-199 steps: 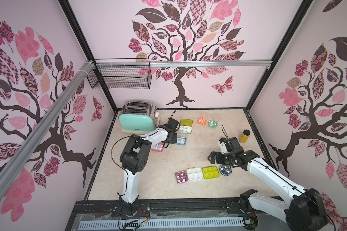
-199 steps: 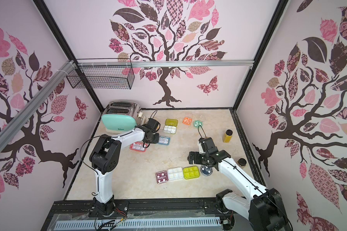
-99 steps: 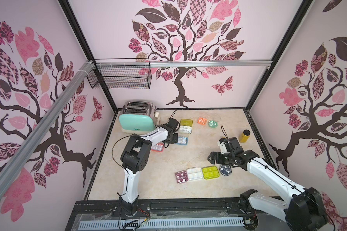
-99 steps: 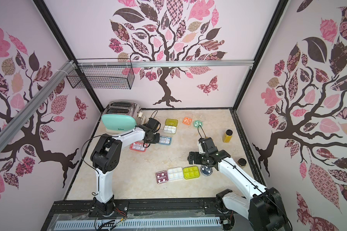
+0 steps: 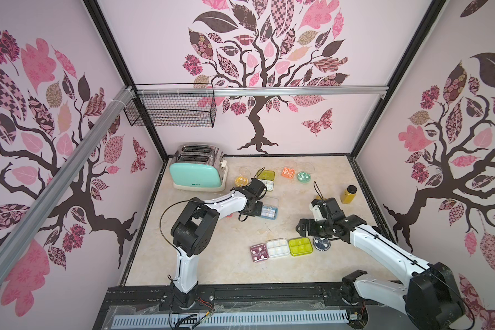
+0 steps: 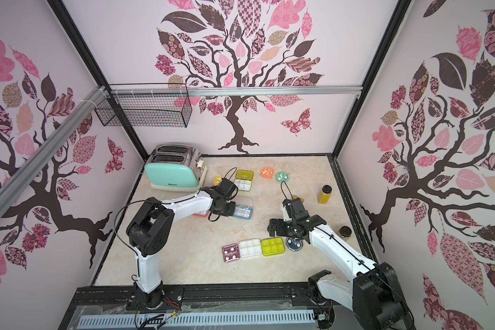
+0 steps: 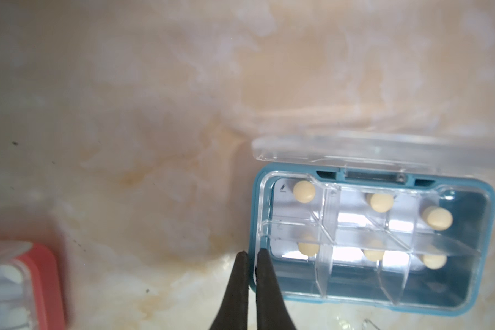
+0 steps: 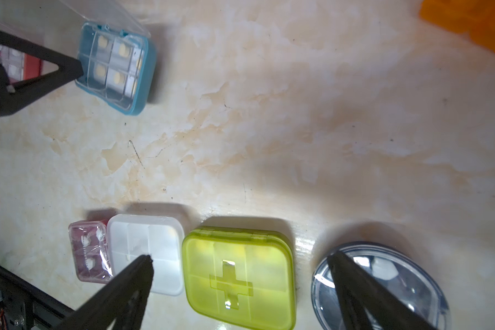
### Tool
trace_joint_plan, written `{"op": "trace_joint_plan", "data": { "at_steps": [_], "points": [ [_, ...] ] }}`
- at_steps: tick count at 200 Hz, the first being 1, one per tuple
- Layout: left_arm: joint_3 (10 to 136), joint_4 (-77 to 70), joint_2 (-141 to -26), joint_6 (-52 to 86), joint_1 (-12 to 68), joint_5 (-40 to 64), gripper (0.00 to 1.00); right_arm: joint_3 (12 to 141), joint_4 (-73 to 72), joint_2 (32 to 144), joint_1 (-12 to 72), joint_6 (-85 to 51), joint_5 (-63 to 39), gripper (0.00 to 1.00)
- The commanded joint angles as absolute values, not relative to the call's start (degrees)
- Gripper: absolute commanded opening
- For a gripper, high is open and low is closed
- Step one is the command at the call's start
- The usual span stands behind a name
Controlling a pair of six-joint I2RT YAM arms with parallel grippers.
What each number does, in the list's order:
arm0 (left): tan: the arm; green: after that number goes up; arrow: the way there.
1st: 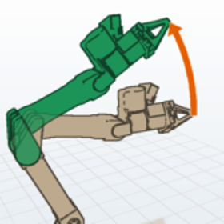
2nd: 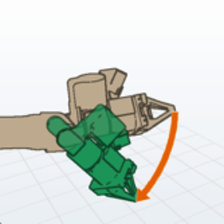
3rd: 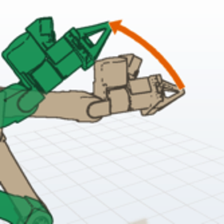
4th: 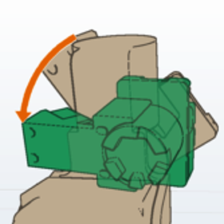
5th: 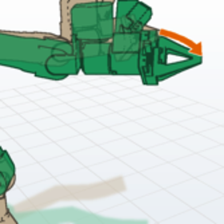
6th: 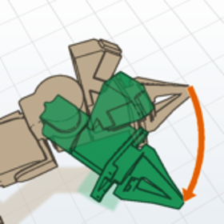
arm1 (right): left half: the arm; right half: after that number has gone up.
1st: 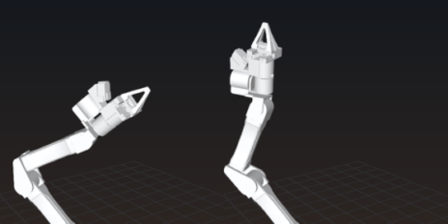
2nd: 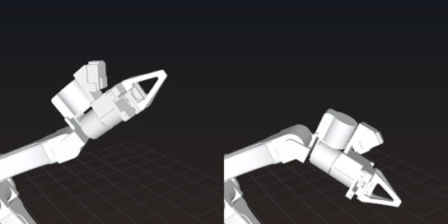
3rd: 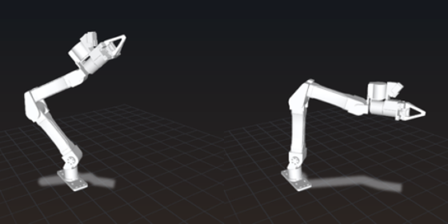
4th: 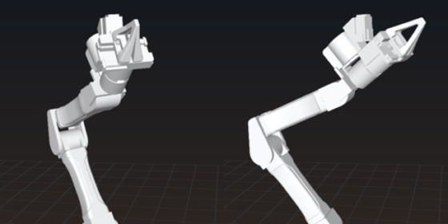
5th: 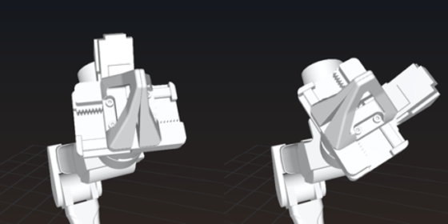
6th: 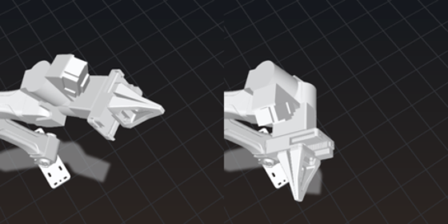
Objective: Close pillboxes
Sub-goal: Move the pillbox to the center of the board, then close the lid on the pillbox.
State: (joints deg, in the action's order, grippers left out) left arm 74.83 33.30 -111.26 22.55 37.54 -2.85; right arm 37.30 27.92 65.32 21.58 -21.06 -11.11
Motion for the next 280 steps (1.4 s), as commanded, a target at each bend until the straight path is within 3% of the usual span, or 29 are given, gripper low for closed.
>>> {"op": "trace_joint_plan", "data": {
  "at_steps": [1,70,109,142,172,196,228,280],
  "points": [
    [70.8,32.1,-108.1,25.8,39.6,-1.0,0.06,37.7,27.0,65.9,21.7,-21.8,-10.5,0.99],
    [63.7,28.1,-103.5,31.0,43.2,-0.7,0.06,41.6,25.8,69.8,21.8,-21.8,-11.9,0.99],
    [63.5,26.7,-100.8,31.4,43.2,-0.5,0.22,46.1,24.2,72.2,21.7,-22.0,-14.8,0.99],
    [63.4,27.2,-99.0,30.7,43.3,-0.9,0.23,50.1,23.2,76.4,22.0,-16.7,-21.1,0.99],
    [59.7,28.1,-94.8,30.4,43.2,-1.2,0.23,54.1,25.2,77.6,22.1,-11.1,-18.4,0.99],
    [54.5,26.3,-91.3,32.1,43.2,0.9,0.23,54.8,21.2,77.7,22.1,-11.5,-19.3,0.83],
    [48.7,18.2,-91.0,35.8,43.2,7.8,0.22,60.2,22.1,84.6,23.0,-11.0,-23.1,0.76],
    [49.1,15.5,-94.6,36.8,43.3,8.2,0.19,65.8,24.2,92.4,27.0,-8.9,-21.6,0.59]
  ]
}}
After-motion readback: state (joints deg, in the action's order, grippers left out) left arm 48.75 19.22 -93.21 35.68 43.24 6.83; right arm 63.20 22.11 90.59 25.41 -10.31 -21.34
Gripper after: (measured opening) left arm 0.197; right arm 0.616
